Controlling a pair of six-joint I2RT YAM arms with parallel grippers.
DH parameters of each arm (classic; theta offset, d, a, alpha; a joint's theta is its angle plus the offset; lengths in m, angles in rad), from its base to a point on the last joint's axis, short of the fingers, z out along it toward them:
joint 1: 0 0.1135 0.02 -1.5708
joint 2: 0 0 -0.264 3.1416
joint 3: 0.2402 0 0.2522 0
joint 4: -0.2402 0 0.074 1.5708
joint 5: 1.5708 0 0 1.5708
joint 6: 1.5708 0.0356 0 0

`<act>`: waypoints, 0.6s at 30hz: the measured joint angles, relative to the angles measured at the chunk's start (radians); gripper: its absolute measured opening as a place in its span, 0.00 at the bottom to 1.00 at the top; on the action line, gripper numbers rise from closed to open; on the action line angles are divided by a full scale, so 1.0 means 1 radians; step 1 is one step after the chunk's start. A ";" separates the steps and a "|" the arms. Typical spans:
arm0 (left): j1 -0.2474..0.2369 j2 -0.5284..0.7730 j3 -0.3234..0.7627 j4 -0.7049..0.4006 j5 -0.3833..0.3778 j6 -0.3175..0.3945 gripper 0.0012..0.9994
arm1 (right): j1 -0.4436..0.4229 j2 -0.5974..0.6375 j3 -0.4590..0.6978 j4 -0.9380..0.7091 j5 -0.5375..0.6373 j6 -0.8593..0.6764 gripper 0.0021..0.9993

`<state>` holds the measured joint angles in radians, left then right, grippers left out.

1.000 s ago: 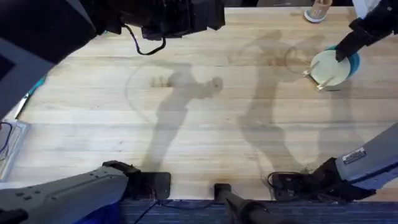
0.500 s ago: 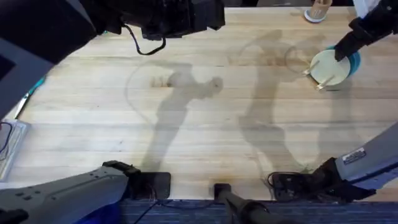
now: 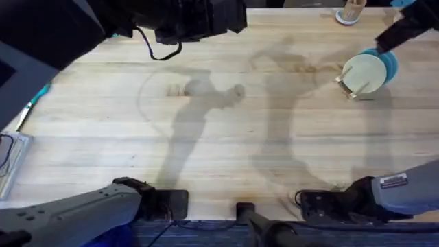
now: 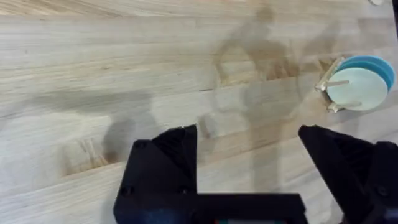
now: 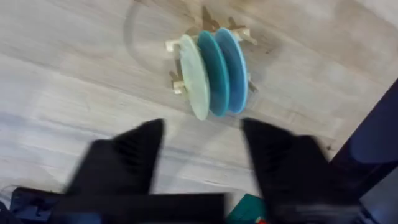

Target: Pick up the plates from the table one by one and place each into a slot on the dish rack.

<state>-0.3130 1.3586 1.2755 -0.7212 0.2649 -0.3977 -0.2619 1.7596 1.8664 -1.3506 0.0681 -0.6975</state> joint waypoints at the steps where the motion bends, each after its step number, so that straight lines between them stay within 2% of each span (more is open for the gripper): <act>1: 0.008 0.000 0.000 0.000 0.000 -0.005 0.99 | 0.013 -0.012 0.000 -0.005 -0.001 0.001 0.96; 3: 0.026 0.000 0.000 0.000 0.000 -0.015 0.99 | 0.043 -0.029 0.000 -0.010 -0.002 0.006 0.99; 10: 0.076 0.000 0.038 -0.044 0.000 -0.027 1.00 | 0.193 -0.114 0.000 -0.010 -0.003 0.056 1.00; 14: 0.087 0.000 0.069 -0.073 0.000 -0.020 1.00 | 0.301 -0.177 0.000 -0.012 -0.006 0.167 1.00; 18: 0.096 0.000 0.070 -0.105 0.000 -0.019 1.00 | 0.384 -0.187 0.000 -0.039 -0.010 0.337 1.00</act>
<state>-0.2175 1.3586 1.3457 -0.8264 0.2644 -0.4171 0.1220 1.5729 1.8660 -1.3891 0.0582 -0.3602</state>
